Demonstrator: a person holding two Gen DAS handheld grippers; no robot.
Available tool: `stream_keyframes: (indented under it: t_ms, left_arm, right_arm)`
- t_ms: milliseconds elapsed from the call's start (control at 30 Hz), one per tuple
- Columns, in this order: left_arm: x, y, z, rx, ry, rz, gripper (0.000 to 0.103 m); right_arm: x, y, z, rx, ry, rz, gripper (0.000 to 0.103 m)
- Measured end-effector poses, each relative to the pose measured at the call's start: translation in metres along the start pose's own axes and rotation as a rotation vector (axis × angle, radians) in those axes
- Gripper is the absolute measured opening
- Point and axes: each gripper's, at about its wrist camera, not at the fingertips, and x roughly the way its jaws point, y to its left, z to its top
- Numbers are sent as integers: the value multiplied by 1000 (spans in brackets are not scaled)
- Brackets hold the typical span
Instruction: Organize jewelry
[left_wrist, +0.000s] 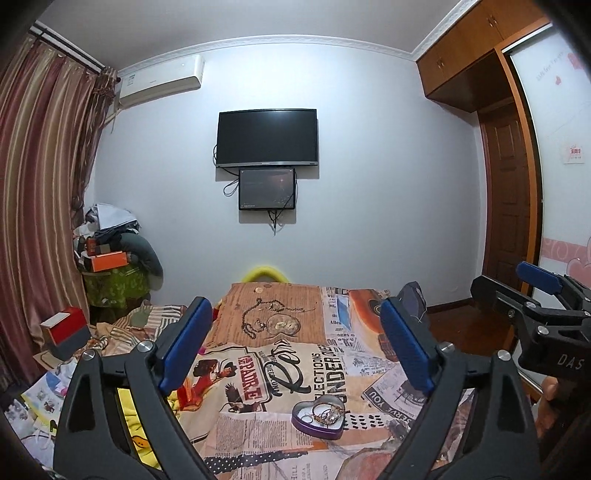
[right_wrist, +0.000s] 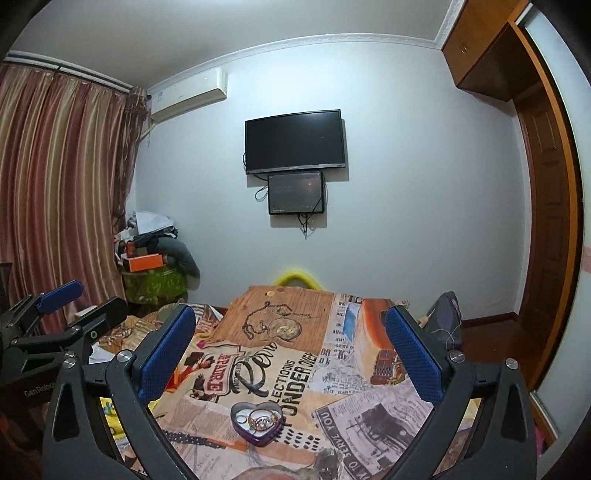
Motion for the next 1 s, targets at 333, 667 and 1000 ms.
stream_keyframes:
  t_ms: [333, 667, 1000]
  left_arm:
    - [2, 0, -2, -10, 10, 4, 92]
    - [7, 1, -6, -15, 26, 1, 93]
    - [10, 3, -8, -18, 30, -5, 93]
  right_arm:
    - [-13, -2, -9, -8, 9, 6, 102]
    - [-13, -3, -12, -3, 32, 11, 102]
    - [-15, -4, -10, 0, 29, 8, 102]
